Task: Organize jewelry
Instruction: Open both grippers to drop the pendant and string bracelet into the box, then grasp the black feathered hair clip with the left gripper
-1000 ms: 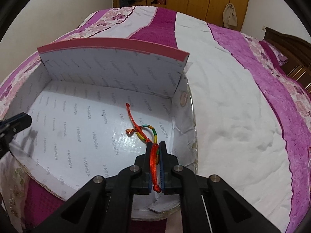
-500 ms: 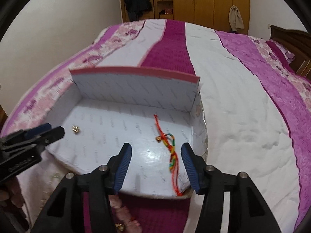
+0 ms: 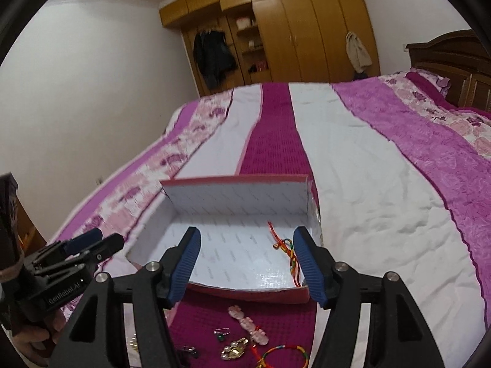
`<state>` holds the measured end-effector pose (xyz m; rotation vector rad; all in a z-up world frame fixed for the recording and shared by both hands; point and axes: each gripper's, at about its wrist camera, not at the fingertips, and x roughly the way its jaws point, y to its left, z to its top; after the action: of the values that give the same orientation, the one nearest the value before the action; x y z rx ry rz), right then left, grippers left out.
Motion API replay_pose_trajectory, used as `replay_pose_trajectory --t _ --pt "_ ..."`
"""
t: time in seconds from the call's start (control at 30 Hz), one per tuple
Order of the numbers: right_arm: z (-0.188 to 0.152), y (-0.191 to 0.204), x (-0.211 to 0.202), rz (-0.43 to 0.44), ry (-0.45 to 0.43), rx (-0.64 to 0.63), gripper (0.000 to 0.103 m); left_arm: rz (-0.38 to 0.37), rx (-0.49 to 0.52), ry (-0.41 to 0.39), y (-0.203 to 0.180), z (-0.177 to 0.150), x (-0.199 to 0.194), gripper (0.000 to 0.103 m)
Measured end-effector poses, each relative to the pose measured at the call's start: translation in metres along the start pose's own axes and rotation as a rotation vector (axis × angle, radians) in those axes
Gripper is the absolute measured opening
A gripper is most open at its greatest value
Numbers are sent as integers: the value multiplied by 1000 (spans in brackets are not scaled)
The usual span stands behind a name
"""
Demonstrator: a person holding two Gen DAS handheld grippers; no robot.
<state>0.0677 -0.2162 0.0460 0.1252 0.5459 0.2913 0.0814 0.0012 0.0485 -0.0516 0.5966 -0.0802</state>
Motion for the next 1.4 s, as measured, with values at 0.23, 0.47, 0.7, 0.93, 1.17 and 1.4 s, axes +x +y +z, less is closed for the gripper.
replay_pose_trajectory --t 0.23,0.47,0.7,0.93,1.17,1.4 --pt "-7 -1 -46 -12 -59 16 66 -49 -25 11 -1 -11 -23 52" --pt "-26 -9 -74 -46 -60 21 67 -95 -24 71 -11 -34 -32 52" --pt "-61 -23 -83 -87 -14 24 67 -115 20 125 -25 -56 -32 52" --pt "-86 -34 -74 -110 51 40 67 -160 33 221 -39 -76 -23 52" --pt "-97 -38 -66 -111 98 68 67 -186 44 284 -48 -87 -12 52" --pt "-104 -40 -62 -109 113 86 67 -195 57 351 -55 -101 3 52"
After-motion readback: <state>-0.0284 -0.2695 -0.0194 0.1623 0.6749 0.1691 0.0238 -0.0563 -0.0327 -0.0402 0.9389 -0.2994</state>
